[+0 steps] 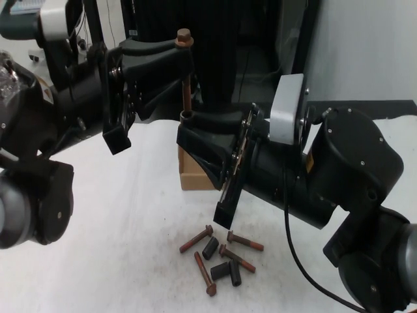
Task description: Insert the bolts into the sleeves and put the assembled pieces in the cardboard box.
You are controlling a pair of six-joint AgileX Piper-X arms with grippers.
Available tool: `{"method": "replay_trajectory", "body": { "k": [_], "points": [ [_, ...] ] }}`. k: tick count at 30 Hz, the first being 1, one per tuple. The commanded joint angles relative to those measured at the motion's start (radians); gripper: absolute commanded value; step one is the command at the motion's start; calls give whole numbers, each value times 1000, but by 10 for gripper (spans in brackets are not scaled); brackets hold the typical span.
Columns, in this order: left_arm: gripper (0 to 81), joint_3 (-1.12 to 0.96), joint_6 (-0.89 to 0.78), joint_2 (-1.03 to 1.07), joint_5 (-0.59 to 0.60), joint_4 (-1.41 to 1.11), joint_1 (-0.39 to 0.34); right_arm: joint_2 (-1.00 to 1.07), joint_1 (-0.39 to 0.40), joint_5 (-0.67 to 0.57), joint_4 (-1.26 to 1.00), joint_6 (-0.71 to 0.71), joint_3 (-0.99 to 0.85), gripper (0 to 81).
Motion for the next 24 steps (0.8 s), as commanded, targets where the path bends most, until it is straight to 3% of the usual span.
{"method": "replay_trajectory", "body": {
  "k": [1, 8, 18, 24],
  "points": [
    [4, -5, 4, -3, 4, -3, -6, -2, 2, -2, -13, 5, -11, 3],
    [4, -5, -1, -3, 18, -3, -6, -2, -1, 4, -13, 5, -11, 3],
    [4, -5, -1, -3, 18, -3, -6, -2, -66, 0, -20, 5, -11, 3],
    [4, -5, 4, -3, 18, 25, -6, -2, -56, -56, -53, 51, -36, 3]
  ]
}}
